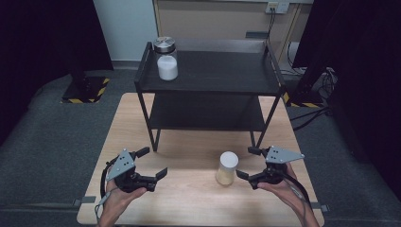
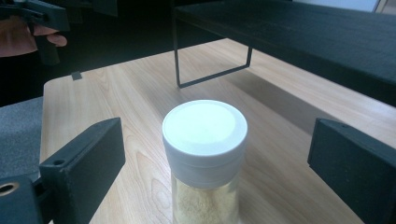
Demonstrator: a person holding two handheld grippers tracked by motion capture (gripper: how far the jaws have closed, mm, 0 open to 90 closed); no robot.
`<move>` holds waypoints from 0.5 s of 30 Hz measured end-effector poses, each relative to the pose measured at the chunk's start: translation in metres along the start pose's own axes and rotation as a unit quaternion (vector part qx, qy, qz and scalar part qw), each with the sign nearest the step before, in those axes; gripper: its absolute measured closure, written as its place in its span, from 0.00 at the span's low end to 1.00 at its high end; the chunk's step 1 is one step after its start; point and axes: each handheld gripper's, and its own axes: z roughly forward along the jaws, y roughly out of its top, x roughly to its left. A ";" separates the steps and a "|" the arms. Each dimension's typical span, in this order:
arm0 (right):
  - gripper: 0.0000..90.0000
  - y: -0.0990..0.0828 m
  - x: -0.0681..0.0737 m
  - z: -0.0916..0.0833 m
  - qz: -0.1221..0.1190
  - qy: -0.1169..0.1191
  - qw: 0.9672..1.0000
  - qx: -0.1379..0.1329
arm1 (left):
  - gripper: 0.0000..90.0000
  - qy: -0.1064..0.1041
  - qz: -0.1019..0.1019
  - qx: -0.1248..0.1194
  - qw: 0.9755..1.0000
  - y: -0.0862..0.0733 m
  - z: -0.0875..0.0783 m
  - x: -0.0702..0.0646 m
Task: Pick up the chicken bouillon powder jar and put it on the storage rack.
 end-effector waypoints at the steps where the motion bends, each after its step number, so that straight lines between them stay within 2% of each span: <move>1: 0.05 0.000 0.000 0.002 0.001 0.001 1.000 0.002 | 0.01 0.000 0.003 0.002 1.000 0.000 0.000 -0.001; 8: 0.05 0.000 0.000 0.019 0.004 0.010 1.000 0.015 | 0.01 -0.004 0.016 0.010 1.000 0.002 0.003 -0.002; 15: 0.07 0.002 0.000 0.038 0.009 0.013 0.999 0.028 | 0.01 -0.005 0.015 0.009 1.000 0.002 0.003 -0.002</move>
